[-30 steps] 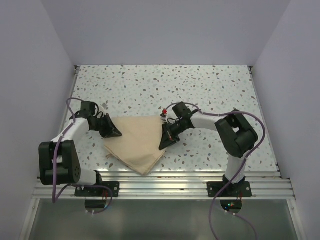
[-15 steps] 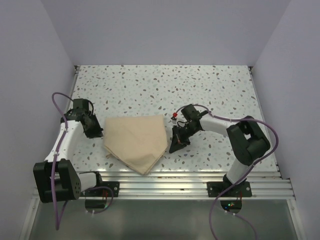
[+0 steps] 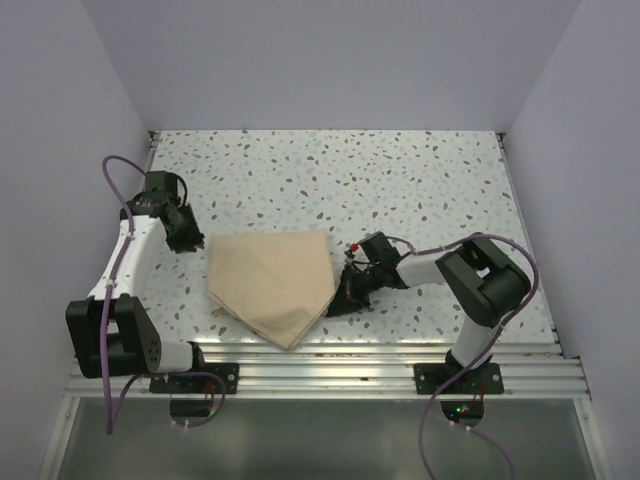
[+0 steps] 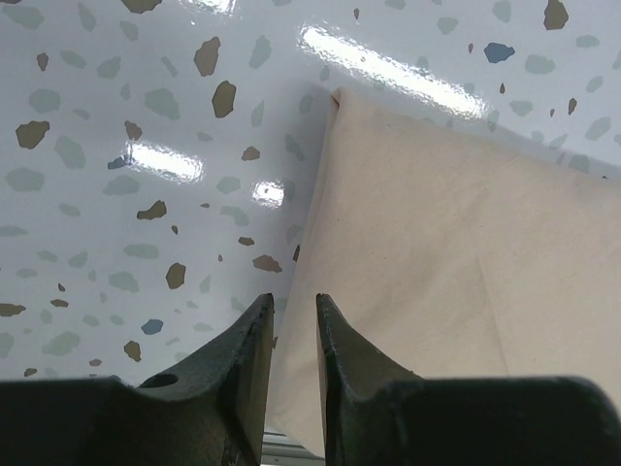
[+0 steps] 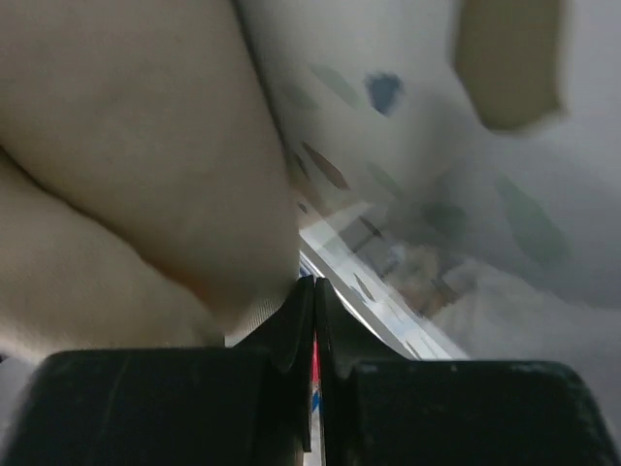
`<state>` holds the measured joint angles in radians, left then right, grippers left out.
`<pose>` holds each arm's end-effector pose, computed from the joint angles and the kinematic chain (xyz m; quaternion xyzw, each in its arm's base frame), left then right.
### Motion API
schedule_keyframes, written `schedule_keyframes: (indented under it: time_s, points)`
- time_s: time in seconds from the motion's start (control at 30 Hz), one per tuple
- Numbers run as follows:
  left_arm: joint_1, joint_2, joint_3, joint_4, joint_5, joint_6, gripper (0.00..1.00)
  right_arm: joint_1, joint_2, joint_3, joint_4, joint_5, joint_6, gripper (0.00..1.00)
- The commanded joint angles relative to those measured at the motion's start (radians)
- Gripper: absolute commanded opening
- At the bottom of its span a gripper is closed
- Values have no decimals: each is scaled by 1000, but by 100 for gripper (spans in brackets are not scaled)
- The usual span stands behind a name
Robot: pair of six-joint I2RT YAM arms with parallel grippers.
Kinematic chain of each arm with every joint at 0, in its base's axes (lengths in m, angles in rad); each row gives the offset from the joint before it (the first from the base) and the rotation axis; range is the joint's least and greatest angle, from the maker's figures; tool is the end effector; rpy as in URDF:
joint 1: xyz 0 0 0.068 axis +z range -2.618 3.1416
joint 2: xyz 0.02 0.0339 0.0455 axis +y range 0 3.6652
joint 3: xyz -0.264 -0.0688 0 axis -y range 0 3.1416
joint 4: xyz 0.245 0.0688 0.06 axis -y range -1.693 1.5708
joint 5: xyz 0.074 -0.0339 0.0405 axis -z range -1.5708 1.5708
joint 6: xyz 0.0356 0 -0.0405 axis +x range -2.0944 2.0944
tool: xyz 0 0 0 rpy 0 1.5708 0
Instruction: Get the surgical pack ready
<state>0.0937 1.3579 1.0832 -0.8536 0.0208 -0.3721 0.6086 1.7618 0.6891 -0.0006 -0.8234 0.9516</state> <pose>0.2622 0.0239 0.2638 -0.2229 0.9498 -0.0405 0.2159 0.2203 0.1854 0.0998 -0.0545 -0.8920 -0.4344 0.1124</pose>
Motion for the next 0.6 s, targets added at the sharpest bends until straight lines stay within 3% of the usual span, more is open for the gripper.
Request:
schedule_keyframes:
  time_s: [0.0,0.03,0.13,0.33,0.4,0.5,0.57]
  points:
    - [-5,6,44,5,-9,29,28,40,70,-28,290,-65,270,0]
    - [-3,6,49,7,-9,30,28,45,80,-30,380,-69,306,0]
    - [-5,-2,60,1,-15,39,29,40,100,-17,441,-60,386,0]
    - [-23,-9,51,4,43,62,34,-6,151,75,444,-37,446,0]
    - [-35,-17,38,34,74,62,37,-49,177,160,389,-43,397,0]
    - [-77,-28,18,59,99,59,39,-113,241,338,123,-43,242,0]
    - [-88,-42,11,71,87,49,41,-156,310,489,39,-42,152,0]
